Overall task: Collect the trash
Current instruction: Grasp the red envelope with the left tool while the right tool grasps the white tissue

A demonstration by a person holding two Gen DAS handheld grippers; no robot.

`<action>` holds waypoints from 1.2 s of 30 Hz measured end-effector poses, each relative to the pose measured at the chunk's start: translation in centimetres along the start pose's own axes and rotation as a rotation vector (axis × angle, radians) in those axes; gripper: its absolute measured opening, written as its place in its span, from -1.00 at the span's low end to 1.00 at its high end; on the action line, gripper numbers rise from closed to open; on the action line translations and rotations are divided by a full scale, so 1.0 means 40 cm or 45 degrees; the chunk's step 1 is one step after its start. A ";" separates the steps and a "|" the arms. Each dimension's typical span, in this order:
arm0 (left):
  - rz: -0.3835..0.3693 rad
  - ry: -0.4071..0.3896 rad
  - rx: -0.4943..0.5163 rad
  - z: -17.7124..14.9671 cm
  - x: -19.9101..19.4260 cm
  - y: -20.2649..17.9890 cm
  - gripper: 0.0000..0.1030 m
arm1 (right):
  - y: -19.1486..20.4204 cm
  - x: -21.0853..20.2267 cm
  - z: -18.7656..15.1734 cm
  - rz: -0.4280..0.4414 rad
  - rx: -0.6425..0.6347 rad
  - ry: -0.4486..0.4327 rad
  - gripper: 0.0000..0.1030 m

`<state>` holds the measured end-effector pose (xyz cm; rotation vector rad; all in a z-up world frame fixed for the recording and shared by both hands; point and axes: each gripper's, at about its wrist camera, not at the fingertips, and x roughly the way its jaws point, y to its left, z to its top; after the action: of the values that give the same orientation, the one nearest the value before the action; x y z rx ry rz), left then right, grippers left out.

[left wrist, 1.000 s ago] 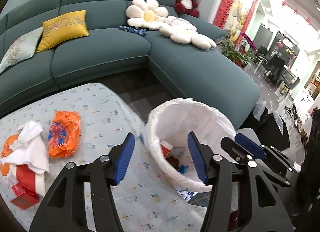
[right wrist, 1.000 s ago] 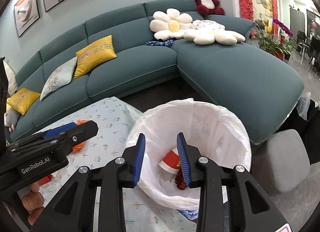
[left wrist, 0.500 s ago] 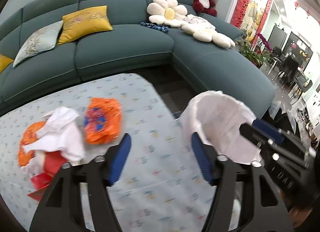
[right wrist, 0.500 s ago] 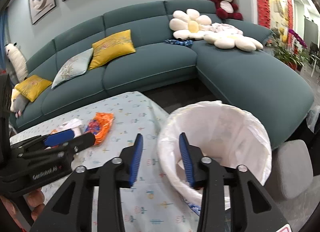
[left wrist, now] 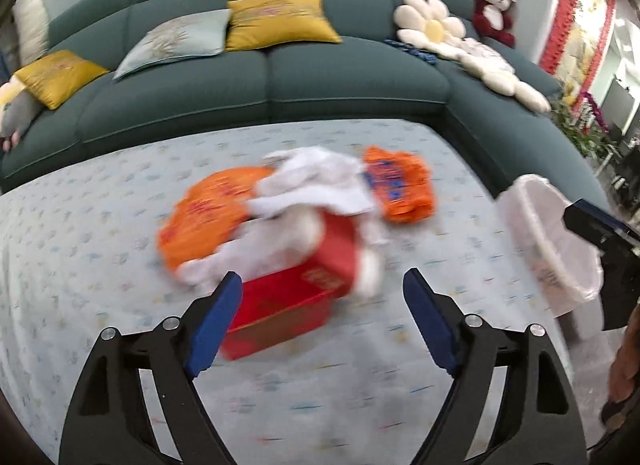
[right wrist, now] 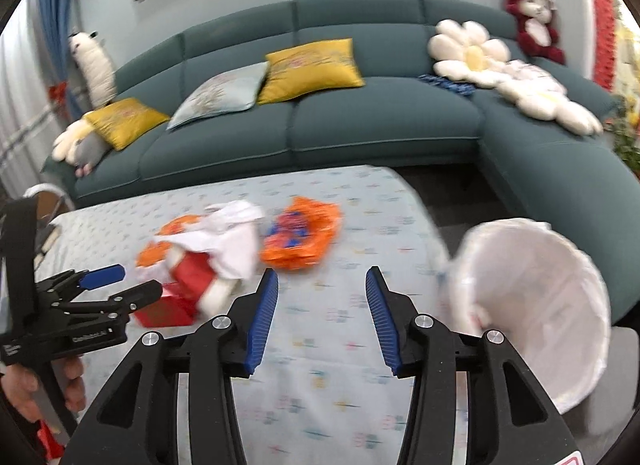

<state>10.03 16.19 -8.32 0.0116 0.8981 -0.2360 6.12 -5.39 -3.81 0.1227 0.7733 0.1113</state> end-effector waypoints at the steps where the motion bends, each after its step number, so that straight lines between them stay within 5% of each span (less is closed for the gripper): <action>1: 0.007 0.001 0.010 -0.008 0.000 0.022 0.53 | 0.016 0.010 0.003 0.019 -0.008 0.012 -0.13; 8: 0.089 -0.023 0.110 -0.052 0.035 0.085 0.53 | 0.120 0.084 0.036 0.084 -0.090 0.061 -0.13; 15: -0.001 -0.029 0.125 -0.059 0.073 0.087 0.53 | 0.176 0.199 0.064 0.178 -0.082 0.158 -0.13; 23: -0.051 -0.044 0.193 -0.073 0.072 0.054 0.50 | 0.218 0.287 0.049 0.161 -0.140 0.197 -0.13; 29: -0.064 -0.020 0.203 -0.075 0.085 0.040 0.26 | 0.226 0.320 0.029 0.189 -0.168 0.239 -0.13; 32: -0.064 0.006 0.204 -0.074 0.099 0.034 0.00 | 0.238 0.329 0.029 0.178 -0.194 0.237 -0.13; 34: -0.077 0.029 0.193 -0.074 0.105 0.034 -0.34 | 0.241 0.342 0.032 0.170 -0.205 0.241 -0.15; 36: -0.090 0.042 0.179 -0.075 0.104 0.035 -0.52 | 0.245 0.361 0.033 0.160 -0.214 0.252 -0.33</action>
<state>10.49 17.04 -13.55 0.1144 0.9146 -0.3656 16.75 6.30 -11.36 0.0005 0.9502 0.3106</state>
